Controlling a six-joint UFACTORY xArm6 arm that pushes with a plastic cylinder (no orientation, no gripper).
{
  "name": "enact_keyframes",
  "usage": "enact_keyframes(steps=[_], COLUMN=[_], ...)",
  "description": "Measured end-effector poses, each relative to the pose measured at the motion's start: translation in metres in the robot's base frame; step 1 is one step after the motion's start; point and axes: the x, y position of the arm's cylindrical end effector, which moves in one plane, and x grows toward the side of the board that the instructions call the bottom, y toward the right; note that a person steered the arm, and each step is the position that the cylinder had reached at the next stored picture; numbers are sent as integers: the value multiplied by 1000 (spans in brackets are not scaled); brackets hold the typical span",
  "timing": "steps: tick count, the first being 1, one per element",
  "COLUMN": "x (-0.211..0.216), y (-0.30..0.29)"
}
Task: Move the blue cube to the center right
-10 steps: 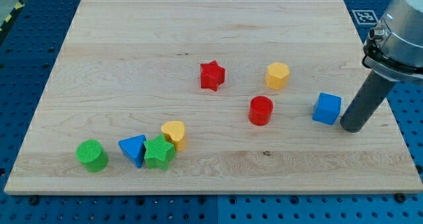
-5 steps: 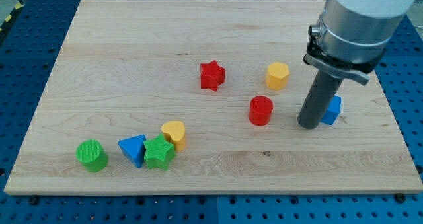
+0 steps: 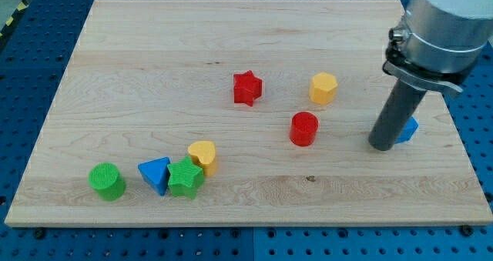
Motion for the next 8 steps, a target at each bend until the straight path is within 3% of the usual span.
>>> enact_keyframes(steps=[2, 4, 8], x=[0, -6, -88], y=[46, 50, 37])
